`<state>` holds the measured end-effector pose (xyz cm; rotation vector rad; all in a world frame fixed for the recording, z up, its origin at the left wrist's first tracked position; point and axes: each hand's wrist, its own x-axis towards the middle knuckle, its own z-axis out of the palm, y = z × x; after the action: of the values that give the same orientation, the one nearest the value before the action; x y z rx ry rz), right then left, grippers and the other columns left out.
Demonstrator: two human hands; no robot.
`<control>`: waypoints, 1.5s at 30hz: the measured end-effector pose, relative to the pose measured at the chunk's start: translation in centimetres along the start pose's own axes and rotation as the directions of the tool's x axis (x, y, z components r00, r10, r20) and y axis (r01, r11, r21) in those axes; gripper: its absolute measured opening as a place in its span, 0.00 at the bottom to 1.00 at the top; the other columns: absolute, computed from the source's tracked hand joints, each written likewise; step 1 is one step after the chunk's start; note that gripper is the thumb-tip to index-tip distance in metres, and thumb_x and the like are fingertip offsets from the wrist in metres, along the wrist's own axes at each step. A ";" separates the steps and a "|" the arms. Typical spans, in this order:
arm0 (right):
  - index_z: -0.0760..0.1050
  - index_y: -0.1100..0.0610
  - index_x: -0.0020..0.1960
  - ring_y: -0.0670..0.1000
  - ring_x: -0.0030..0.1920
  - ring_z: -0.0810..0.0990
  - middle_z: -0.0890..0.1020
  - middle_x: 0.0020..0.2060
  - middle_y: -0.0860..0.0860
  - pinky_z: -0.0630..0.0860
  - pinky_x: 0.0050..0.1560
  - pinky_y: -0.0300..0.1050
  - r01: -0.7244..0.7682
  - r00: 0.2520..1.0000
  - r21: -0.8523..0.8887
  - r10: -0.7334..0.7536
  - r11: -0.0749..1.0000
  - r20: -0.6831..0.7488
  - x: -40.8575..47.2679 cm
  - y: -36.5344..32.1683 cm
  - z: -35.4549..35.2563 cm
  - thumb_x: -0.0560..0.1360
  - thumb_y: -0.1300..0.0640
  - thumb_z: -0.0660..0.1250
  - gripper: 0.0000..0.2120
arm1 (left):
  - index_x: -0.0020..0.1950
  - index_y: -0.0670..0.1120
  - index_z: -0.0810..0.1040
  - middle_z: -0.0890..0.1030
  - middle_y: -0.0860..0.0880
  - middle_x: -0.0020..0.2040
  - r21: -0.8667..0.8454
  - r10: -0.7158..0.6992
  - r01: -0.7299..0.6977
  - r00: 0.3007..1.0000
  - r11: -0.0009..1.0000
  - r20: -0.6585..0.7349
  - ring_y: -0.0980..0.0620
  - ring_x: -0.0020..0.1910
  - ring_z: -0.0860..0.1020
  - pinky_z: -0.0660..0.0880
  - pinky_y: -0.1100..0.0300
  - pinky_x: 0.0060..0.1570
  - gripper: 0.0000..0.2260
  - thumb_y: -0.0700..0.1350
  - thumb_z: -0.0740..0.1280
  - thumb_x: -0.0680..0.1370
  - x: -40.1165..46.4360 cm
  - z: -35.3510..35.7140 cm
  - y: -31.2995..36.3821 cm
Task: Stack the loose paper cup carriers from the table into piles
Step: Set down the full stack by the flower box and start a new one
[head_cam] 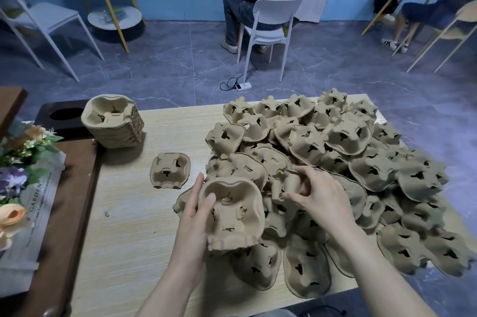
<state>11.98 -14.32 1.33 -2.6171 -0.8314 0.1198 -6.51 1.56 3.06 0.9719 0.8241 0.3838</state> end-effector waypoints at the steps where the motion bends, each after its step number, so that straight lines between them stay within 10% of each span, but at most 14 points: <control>1: 0.76 0.46 0.60 0.48 0.46 0.74 0.74 0.33 0.41 0.71 0.47 0.46 -0.009 1.000 0.005 0.009 1.000 -0.012 0.0 0.1 -0.1 0.66 0.41 0.76 0.25 | 0.71 0.62 0.70 0.77 0.59 0.66 -0.003 -0.001 0.001 1.000 1.000 0.001 0.65 0.60 0.75 0.73 0.65 0.53 0.21 0.45 0.65 0.80 0.0 0.0 0.0; 11: 0.79 0.45 0.37 0.47 0.38 0.78 0.80 0.32 0.45 0.71 0.37 0.44 -0.147 0.985 0.244 0.165 0.959 -0.054 -2.0 0.4 -4.2 0.67 0.46 0.76 0.07 | 0.72 0.61 0.70 0.77 0.59 0.66 -0.032 -0.011 0.011 1.000 0.999 -0.001 0.67 0.58 0.76 0.74 0.68 0.47 0.22 0.47 0.65 0.78 -0.1 -0.5 -0.4; 17: 0.80 0.44 0.44 0.45 0.38 0.75 0.80 0.39 0.44 0.71 0.43 0.32 0.151 0.986 0.672 -0.062 0.725 -0.156 -4.8 -3.1 -6.4 0.67 0.56 0.72 0.08 | 0.71 0.62 0.71 0.77 0.60 0.65 -0.021 -0.025 0.025 1.000 0.999 0.017 0.65 0.58 0.76 0.75 0.74 0.39 0.23 0.48 0.66 0.77 0.2 -0.4 -0.3; 21: 0.80 0.43 0.46 0.49 0.42 0.76 0.80 0.43 0.45 0.73 0.45 0.36 0.201 0.977 0.782 -0.182 0.590 -0.113 -5.4 -4.6 -4.5 0.69 0.57 0.75 0.10 | 0.71 0.62 0.71 0.78 0.61 0.64 -0.012 0.002 -0.002 1.000 1.000 0.024 0.63 0.58 0.78 0.75 0.61 0.59 0.23 0.52 0.67 0.75 0.4 -0.3 -0.2; 30: 0.80 0.46 0.52 0.49 0.52 0.79 0.81 0.48 0.44 0.73 0.51 0.38 0.316 0.937 0.650 -0.336 0.691 -0.098 -5.8 -5.9 -1.8 0.73 0.49 0.71 0.08 | 0.72 0.58 0.72 0.81 0.63 0.59 -0.101 0.002 -0.004 1.000 0.995 -0.020 0.66 0.54 0.80 0.78 0.69 0.42 0.18 0.47 0.59 0.82 0.1 -0.6 0.2; 38: 0.75 0.37 0.63 0.52 0.54 0.77 0.77 0.57 0.47 0.78 0.50 0.52 -0.073 0.968 0.806 -0.151 0.587 0.198 -7.0 -7.1 -0.1 0.74 0.48 0.65 0.18 | 0.71 0.62 0.70 0.83 0.64 0.52 -0.136 -0.038 0.033 0.999 0.990 -0.032 0.60 0.51 0.83 0.78 0.63 0.32 0.17 0.50 0.58 0.83 -0.2 -1.4 0.2; 45: 0.76 0.44 0.64 0.42 0.39 0.76 0.82 0.52 0.45 0.74 0.38 0.37 -0.323 0.938 0.862 0.014 0.392 0.345 -6.6 -7.9 1.0 0.71 0.50 0.66 0.21 | 0.69 0.61 0.73 0.82 0.63 0.58 -0.170 -0.037 0.027 0.998 0.985 -0.057 0.63 0.53 0.82 0.78 0.65 0.37 0.16 0.49 0.56 0.84 -0.5 -2.1 0.2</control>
<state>2.10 -11.82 3.25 -1.5776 -0.3517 0.8026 -8.42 2.55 2.77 0.7920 0.8461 0.4495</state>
